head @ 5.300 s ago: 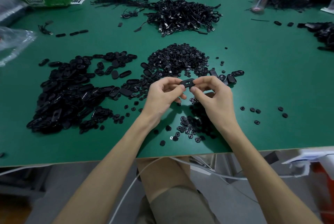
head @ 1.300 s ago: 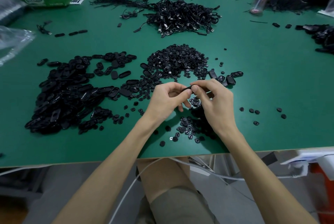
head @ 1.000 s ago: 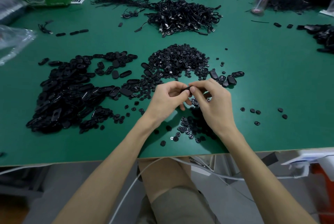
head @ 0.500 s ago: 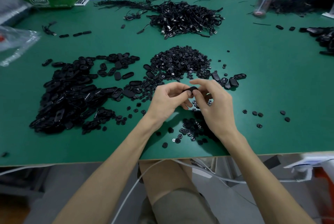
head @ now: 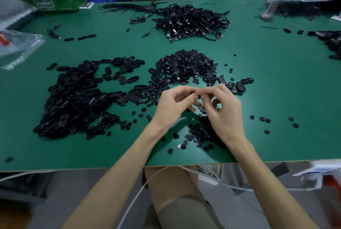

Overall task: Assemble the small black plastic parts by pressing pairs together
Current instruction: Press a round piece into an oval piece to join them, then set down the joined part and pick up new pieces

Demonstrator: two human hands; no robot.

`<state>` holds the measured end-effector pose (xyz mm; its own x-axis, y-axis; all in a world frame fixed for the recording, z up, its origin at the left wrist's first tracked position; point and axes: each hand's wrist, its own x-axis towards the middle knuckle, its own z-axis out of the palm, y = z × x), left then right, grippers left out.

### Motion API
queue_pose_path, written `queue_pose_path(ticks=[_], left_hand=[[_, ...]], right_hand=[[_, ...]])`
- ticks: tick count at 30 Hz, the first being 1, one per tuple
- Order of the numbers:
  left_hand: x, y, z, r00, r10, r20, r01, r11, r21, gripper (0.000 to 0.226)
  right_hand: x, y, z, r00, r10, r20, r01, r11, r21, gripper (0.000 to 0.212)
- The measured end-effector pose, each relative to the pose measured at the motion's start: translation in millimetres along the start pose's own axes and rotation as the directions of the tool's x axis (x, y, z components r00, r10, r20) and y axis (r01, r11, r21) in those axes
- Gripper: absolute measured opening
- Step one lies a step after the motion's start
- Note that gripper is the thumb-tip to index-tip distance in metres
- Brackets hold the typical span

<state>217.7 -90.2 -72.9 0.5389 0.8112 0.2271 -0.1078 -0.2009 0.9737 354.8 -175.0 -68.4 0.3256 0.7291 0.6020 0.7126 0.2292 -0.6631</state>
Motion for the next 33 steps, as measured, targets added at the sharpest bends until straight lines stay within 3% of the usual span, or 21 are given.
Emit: queue_pose_path(ticks=[4,8,12,16,19,22,26,27,31,33], left_hand=[[1.4,0.0,1.3,0.997,-0.006,-0.083,0.008,1.000,0.028,0.024],[1.4,0.1,0.9,0.992,-0.006,-0.127,0.015,0.997,0.071,0.021],[1.3,4.2,-0.7,0.985,-0.014,-0.172,0.037,0.991,0.126,0.023],[4.1,16.5,-23.1,0.979,-0.007,-0.205,0.070,0.951,0.300,0.027],[7.2,26.9,-65.2,0.968,0.028,-0.250,0.128,0.802,0.583,0.033],[7.9,34.2,-118.0,0.946,0.026,-0.324,0.266,0.510,0.818,0.037],[2.7,44.6,-178.8,0.894,-0.089,-0.439,0.446,0.095,0.890,0.036],[0.8,50.0,-186.6,0.882,-0.129,-0.453,0.461,0.040,0.886,0.032],[-6.8,66.1,-192.3,0.886,-0.179,-0.428,0.447,0.086,0.890,0.027],[-11.2,69.6,-188.3,0.889,-0.198,-0.413,0.432,0.059,0.900,0.026]], right_hand=[[1.6,-0.7,-1.7,0.990,0.092,-0.109,-0.094,0.996,-0.008,0.022],[6.5,4.8,-4.9,0.909,0.348,-0.231,-0.333,0.937,0.102,0.043],[7.4,13.7,-6.8,0.822,0.553,-0.134,-0.528,0.829,0.183,0.071],[7.0,15.3,-4.8,0.816,0.570,-0.095,-0.545,0.814,0.200,0.072],[7.3,13.5,-5.7,0.831,0.544,-0.117,-0.522,0.835,0.173,0.061],[5.3,10.8,-6.2,0.857,0.507,-0.098,-0.494,0.860,0.125,0.048],[4.1,8.3,-5.9,0.878,0.477,-0.042,-0.473,0.877,0.084,0.036],[4.2,7.3,-5.7,0.884,0.466,-0.031,-0.463,0.883,0.078,0.034],[4.4,4.3,-5.8,0.907,0.420,-0.027,-0.418,0.907,0.059,0.027],[4.5,4.1,-5.6,0.911,0.411,-0.027,-0.409,0.911,0.058,0.024]])
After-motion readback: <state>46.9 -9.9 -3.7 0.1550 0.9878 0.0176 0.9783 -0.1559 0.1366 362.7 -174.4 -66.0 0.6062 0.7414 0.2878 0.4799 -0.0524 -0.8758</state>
